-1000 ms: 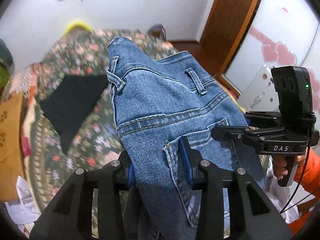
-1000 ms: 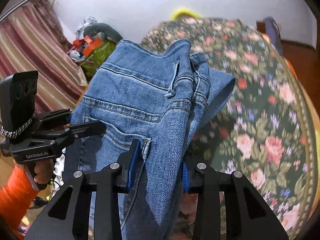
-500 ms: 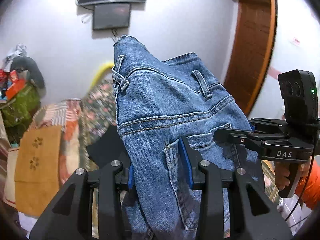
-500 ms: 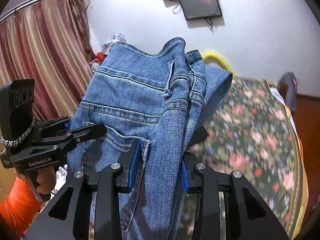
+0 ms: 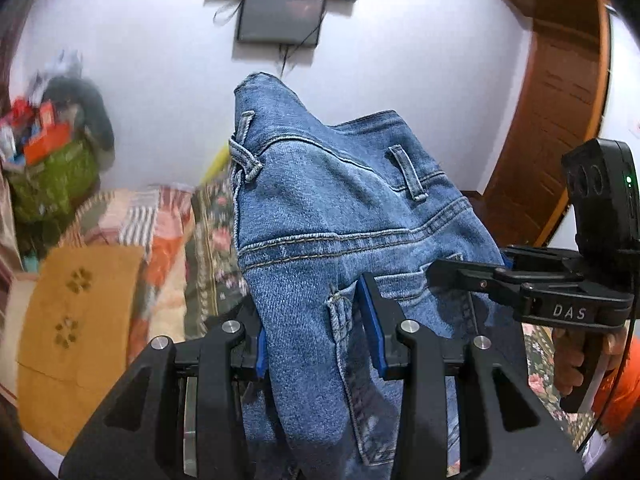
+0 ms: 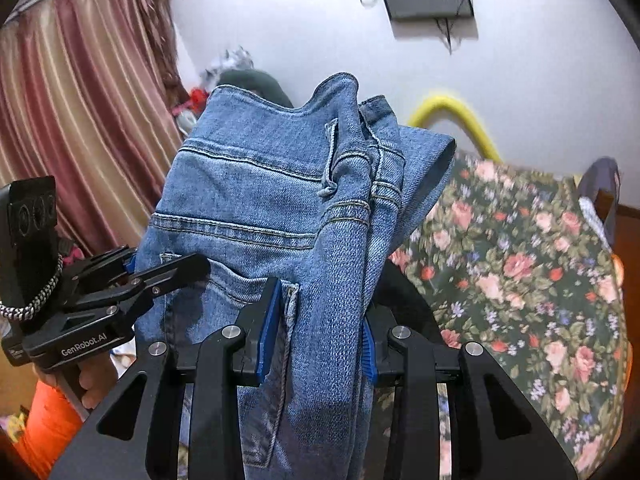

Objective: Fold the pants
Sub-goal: 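Lower the folded jeans onto the bedspread and open both grippers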

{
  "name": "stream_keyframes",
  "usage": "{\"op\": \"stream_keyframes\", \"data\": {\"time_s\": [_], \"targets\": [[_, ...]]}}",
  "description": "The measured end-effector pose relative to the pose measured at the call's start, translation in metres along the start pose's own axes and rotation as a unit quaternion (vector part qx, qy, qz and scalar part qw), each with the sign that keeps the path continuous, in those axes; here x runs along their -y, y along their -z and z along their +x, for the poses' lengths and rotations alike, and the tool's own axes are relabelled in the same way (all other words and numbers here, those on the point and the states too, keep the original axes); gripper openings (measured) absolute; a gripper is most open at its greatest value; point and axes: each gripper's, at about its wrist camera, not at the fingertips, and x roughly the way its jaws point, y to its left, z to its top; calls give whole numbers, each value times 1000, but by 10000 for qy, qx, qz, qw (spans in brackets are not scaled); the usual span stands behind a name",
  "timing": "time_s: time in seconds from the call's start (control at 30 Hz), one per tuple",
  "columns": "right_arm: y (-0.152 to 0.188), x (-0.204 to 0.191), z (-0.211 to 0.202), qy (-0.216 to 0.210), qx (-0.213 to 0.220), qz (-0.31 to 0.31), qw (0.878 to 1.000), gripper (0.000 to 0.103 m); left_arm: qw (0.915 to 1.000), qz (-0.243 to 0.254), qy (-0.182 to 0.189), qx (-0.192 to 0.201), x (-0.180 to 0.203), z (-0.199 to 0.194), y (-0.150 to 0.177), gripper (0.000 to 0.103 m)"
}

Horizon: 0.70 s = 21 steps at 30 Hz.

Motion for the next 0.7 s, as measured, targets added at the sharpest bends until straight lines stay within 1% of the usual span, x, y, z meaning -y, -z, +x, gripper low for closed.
{"op": "stream_keyframes", "data": {"time_s": [0.03, 0.1, 0.23, 0.3, 0.37, 0.4, 0.43, 0.47, 0.5, 0.57, 0.67, 0.7], "targets": [[2, 6, 14, 12, -128, 64, 9999, 32, 9999, -72, 18, -99, -6, 10, 3, 38], [8, 18, 41, 70, -367, 117, 9992, 31, 9991, -193, 72, -378, -19, 44, 14, 38], [27, 45, 89, 171, -897, 277, 9954, 31, 9957, -304, 98, -868, -29, 96, 44, 38], [40, 55, 109, 231, -1168, 325, 9924, 31, 9923, -356, 100, -1182, -36, 125, 62, 38], [52, 63, 127, 296, -1429, 354, 9887, 31, 9882, -424, 102, -1468, -40, 145, 76, 39], [57, 67, 134, 327, -1559, 376, 9865, 31, 9849, -494, 105, -1658, -43, 158, 84, 39], [61, 69, 139, 356, -1654, 408, 9847, 32, 9825, -535, 92, -1779, -44, 165, 88, 41], [65, 72, 141, 340, -1665, 434, 9845, 32, 9810, -567, 73, -1855, -46, 170, 91, 42], [65, 72, 139, 296, -1633, 442, 9851, 34, 9813, -562, 63, -1839, -48, 171, 91, 43], [65, 71, 131, 275, -1624, 417, 9855, 37, 9827, -463, -11, -1794, -38, 154, 85, 43], [65, 65, 113, 489, -1511, 203, 9871, 37, 9821, -269, -343, -1834, -36, 143, 82, 43], [65, 60, 100, 590, -1439, 101, 9878, 37, 9824, -197, -468, -1798, -36, 137, 82, 43]]}}
